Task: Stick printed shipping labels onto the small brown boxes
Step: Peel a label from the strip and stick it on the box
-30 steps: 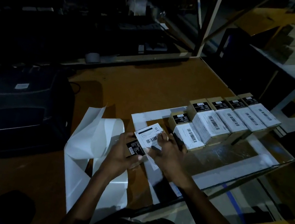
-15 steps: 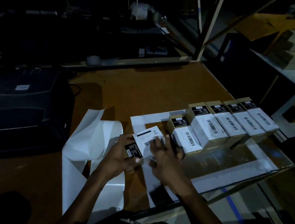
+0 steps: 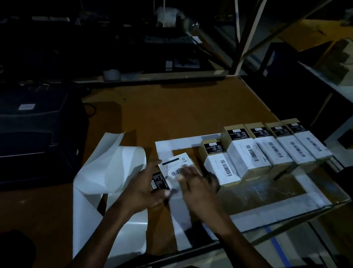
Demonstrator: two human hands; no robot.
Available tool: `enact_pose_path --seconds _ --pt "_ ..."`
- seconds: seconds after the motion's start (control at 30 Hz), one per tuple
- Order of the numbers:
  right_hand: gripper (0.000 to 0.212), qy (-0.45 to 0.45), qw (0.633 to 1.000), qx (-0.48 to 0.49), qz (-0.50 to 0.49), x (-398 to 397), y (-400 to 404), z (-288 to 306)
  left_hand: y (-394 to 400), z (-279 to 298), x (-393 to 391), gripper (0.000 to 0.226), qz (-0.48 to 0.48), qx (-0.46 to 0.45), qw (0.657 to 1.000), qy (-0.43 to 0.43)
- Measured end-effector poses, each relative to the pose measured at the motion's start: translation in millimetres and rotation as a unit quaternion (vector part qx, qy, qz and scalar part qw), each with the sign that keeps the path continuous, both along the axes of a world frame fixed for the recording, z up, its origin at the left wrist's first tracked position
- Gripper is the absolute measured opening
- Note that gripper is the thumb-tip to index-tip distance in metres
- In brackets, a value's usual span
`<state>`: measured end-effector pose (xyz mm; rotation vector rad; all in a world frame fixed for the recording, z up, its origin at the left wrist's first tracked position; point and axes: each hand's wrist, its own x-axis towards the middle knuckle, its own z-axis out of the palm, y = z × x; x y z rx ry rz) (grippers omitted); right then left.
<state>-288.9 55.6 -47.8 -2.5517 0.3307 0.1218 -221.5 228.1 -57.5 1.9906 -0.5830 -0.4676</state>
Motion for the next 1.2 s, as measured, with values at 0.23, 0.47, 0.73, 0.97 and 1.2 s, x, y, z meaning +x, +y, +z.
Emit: enact_pose_path --seconds 0.23,0.47,0.73,0.97,1.2 --pt "0.039 -0.076 0.986 0.101 -0.110 -3 -21 -4 -7 3 8 0.105 -0.027 0.097 0.994 -0.040" --pt "0.037 -0.083 0.985 0.065 -0.138 24 -22 -5 4 21 56 0.119 -0.075 0.100 0.990 0.066" --pt "0.042 -0.050 0.964 0.182 -0.185 54 -43 20 7 29 58 0.117 -0.113 0.034 0.993 0.021" --pt "0.071 -0.082 0.936 0.281 -0.194 63 -49 -18 2 12 48 0.116 -0.067 0.059 0.993 -0.073" --pt "0.042 -0.086 0.930 0.287 -0.214 64 -44 -18 5 6 52 0.108 -0.112 0.123 0.985 -0.040"
